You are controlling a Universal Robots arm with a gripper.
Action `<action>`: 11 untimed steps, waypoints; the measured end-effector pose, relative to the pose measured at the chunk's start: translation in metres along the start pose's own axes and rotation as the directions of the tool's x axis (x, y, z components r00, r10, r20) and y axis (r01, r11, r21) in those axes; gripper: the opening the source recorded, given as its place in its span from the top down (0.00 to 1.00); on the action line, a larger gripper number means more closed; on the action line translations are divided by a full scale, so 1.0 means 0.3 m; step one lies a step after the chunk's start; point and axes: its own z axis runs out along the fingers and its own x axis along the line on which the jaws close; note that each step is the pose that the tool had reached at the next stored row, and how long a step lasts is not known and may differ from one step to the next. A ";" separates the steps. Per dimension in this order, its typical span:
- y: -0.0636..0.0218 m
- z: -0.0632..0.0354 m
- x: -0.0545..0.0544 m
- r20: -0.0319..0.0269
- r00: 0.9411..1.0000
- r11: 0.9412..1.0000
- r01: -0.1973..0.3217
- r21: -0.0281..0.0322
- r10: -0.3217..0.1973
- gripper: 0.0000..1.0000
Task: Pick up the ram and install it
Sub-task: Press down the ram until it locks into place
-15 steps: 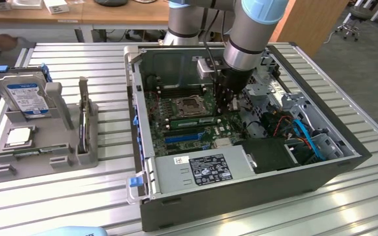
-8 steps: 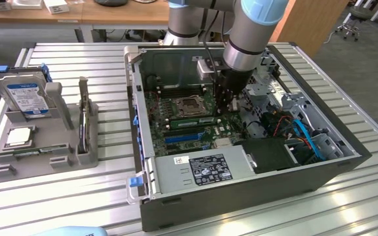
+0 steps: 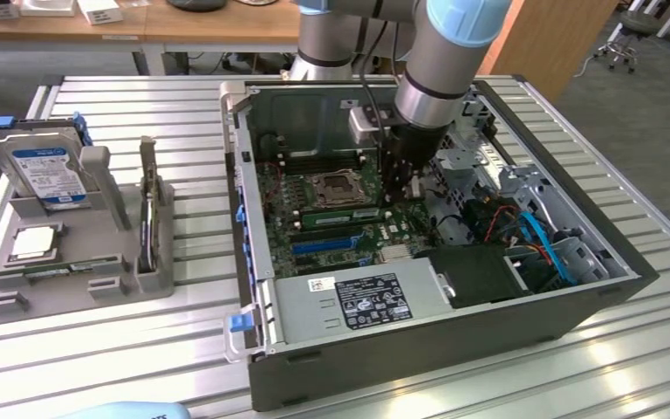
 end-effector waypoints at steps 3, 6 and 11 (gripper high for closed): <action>0.000 0.003 0.000 0.000 1.000 1.000 0.000 0.000 0.000 0.90; 0.000 0.003 0.000 0.000 1.000 1.000 0.000 0.000 0.000 0.90; 0.000 0.006 0.000 0.000 1.000 1.000 0.000 0.000 0.000 0.90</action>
